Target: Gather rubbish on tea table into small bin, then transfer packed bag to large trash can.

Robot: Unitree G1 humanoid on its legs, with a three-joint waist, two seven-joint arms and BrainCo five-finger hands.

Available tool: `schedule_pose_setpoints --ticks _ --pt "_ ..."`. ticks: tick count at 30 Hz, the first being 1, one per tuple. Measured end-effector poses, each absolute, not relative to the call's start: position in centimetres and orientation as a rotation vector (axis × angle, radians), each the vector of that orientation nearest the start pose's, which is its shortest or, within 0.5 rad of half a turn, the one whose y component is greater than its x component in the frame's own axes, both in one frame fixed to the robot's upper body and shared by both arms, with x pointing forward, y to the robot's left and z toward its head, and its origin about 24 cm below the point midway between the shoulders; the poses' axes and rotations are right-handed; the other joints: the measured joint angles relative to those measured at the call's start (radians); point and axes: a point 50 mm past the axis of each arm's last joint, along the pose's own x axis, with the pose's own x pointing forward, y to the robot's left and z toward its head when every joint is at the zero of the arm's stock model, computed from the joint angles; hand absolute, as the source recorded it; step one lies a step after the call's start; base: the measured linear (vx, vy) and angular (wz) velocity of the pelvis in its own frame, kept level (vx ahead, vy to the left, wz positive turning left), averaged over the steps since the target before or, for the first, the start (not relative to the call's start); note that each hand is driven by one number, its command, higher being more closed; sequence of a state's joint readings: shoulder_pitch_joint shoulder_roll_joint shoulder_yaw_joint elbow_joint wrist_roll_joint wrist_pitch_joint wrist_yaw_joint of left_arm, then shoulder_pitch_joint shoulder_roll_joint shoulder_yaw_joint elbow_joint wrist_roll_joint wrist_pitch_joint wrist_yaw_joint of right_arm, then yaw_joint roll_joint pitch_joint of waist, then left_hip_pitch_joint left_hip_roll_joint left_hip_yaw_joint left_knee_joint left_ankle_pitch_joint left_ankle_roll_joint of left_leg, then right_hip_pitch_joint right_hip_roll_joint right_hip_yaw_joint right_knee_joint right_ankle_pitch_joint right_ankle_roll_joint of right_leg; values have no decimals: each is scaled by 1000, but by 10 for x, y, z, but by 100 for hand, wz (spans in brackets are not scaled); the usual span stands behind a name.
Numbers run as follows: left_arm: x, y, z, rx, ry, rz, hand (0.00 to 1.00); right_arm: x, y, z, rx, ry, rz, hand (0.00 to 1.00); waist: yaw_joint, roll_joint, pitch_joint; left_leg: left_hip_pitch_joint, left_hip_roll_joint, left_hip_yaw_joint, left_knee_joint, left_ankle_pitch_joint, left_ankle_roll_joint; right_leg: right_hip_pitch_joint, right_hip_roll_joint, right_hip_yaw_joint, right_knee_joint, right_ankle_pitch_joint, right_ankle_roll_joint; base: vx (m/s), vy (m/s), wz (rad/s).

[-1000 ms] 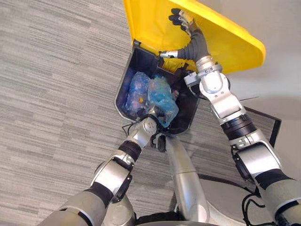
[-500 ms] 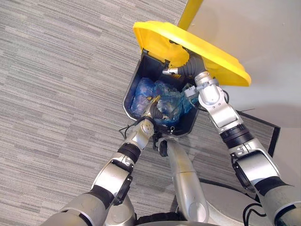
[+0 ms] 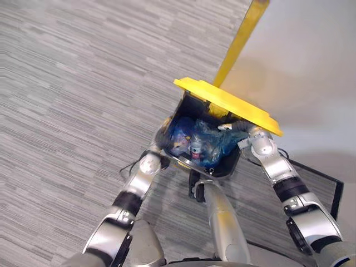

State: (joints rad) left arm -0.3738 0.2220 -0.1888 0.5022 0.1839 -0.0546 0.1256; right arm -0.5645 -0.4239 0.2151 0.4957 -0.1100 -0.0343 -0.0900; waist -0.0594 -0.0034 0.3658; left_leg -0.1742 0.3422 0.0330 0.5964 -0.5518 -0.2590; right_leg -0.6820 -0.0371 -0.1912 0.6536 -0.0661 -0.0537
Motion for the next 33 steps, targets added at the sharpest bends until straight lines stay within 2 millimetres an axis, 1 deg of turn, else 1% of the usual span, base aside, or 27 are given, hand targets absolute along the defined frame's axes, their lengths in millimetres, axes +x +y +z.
schedule_pose_setpoints --ticks 2,3,5,6,8,9,11,12,13,14,15,17,19,20,21,22,23,24,25,26,27,28,29,30,31,32,33 --pt "303 178 14 456 137 -39 0 347 -199 92 -625 -57 32 0 14 15 -24 35 -9 0 -44 21 1 17 1 1 -2 0 0 63 5 -3" --pt "299 185 11 436 156 -29 0 346 -201 89 -630 -44 38 0 18 15 -24 49 -11 0 -56 29 2 26 1 2 -3 0 0 45 -8 -3" --pt "277 214 -10 402 247 21 0 338 -207 76 -623 9 54 0 21 14 -51 99 -12 2 -107 45 3 57 9 2 -20 0 0 0 0 0" --pt "271 220 -17 399 281 33 0 336 -208 72 -620 22 53 0 22 14 -61 109 -11 6 -117 49 4 64 11 3 -25 0 0 18 -9 -10" --pt "239 249 -51 374 460 103 0 327 -211 58 -618 72 73 0 23 10 -96 171 -12 31 -152 54 5 96 24 18 -30 -7 11 10 3 -18" --pt "229 256 -61 369 516 123 0 325 -212 54 -614 86 76 0 23 5 -107 189 -13 39 -160 54 5 104 26 24 -29 -10 14 -2 13 -28" --pt "183 281 -93 336 716 222 0 315 -208 36 -583 136 99 0 21 -12 -142 252 -16 67 -181 53 6 140 39 42 -32 -21 30 -6 20 -27" --pt "173 285 -99 331 759 241 0 312 -207 32 -574 150 107 0 20 -19 -146 266 -22 69 -184 51 9 149 40 48 -32 -22 30 -40 40 -27" --pt "154 289 -109 316 835 267 0 305 -204 22 -557 181 127 0 21 -33 -154 296 -40 70 -191 46 25 166 42 66 -36 -20 33 -37 28 -25" --pt "146 290 -114 311 869 274 0 302 -202 17 -550 195 132 0 22 -37 -156 309 -48 70 -190 41 34 178 42 75 -42 -15 40 -119 94 -40" --pt "125 288 -124 287 944 294 0 294 -198 5 -533 228 143 0 22 -43 -156 342 -76 69 -184 29 58 211 43 98 -68 8 56 -119 94 -39" --pt "107 281 -134 272 1012 289 0 287 -191 -6 -516 259 158 0 30 -54 -156 368 -125 79 -171 18 83 234 40 141 -101 47 79 -232 147 -66" --pt "90 276 -141 242 1060 304 0 271 -188 -23 -490 319 181 0 41 -77 -149 385 -186 115 -130 20 118 269 -7 145 -167 104 86 -400 231 -74" --pt "87 276 -142 241 1069 307 0 264 -189 -29 -483 341 182 0 44 -81 -146 380 -196 120 -109 25 128 284 -21 138 -193 117 86 -331 209 -49" --pt "83 276 -142 238 1076 312 0 251 -189 -41 -472 385 185 0 46 -75 -138 371 -202 122 -94 47 149 297 -41 131 -207 103 106 -237 130 -19" --pt "82 275 -143 218 1075 326 0 235 -187 -55 -447 439 191 0 37 -87 -136 355 -208 135 -88 57 160 261 -74 121 -86 44 106 -224 102 4" --pt "81 275 -143 210 1075 335 0 225 -186 -63 -432 474 193 0 28 -92 -134 349 -208 136 -89 56 161 252 -80 123 -3 24 87 -249 90 43" --pt "80 274 -144 194 1075 348 0 203 -184 -81 -405 560 205 0 12 -101 -138 332 -207 135 -89 57 163 254 -86 120 160 -17 62 -201 82 51" --pt "79 270 -145 185 1074 344 0 186 -184 -94 -381 629 199 0 8 -110 -145 317 -212 136 -85 57 163 274 -86 110 211 -52 40 -220 116 30" --pt "78 267 -146 169 1070 349 0 170 -184 -106 -369 695 185 0 11 -125 -154 297 -229 141 -76 55 166 281 -79 108 142 -45 54 -216 143 -52" --pt "69 252 -152 123 1098 340 0 161 -183 -115 -337 747 157 0 24 -71 -158 278 -188 168 -115 69 183 323 -27 123 -21 -34 85 -202 94 -94" --pt "66 247 -153 97 1098 347 0 158 -180 -118 -317 764 146 0 28 -73 -158 273 -183 212 -141 95 179 310 -37 106 34 -62 72 -198 35 -98" --pt "68 241 -154 68 1088 352 0 145 -186 -124 -274 806 82 0 6 -91 -165 275 -204 228 -188 131 189 338 -73 79 156 -150 69 -144 -53 -68" --pt "69 243 -152 69 1075 361 0 134 -192 -131 -280 859 46 0 9 -102 -180 283 -209 251 -222 151 182 427 -78 81 40 -229 109 -114 -53 -57" --pt "72 243 -151 68 1065 366 0 130 -195 -134 -286 886 29 0 18 -105 -188 282 -208 266 -229 156 178 452 -61 77 -50 -246 74 -119 -76 -73" --pt "74 239 -152 59 1061 363 0 124 -202 -140 -304 939 19 0 30 -55 -200 259 -181 273 -256 175 174 468 -3 84 -159 -167 64 -116 -42 -83" --pt "76 228 -154 26 1054 359 0 121 -210 -143 -316 969 -8 0 26 -31 -226 256 -174 281 -319 209 178 470 35 105 -262 -96 58 -111 -27 -78"
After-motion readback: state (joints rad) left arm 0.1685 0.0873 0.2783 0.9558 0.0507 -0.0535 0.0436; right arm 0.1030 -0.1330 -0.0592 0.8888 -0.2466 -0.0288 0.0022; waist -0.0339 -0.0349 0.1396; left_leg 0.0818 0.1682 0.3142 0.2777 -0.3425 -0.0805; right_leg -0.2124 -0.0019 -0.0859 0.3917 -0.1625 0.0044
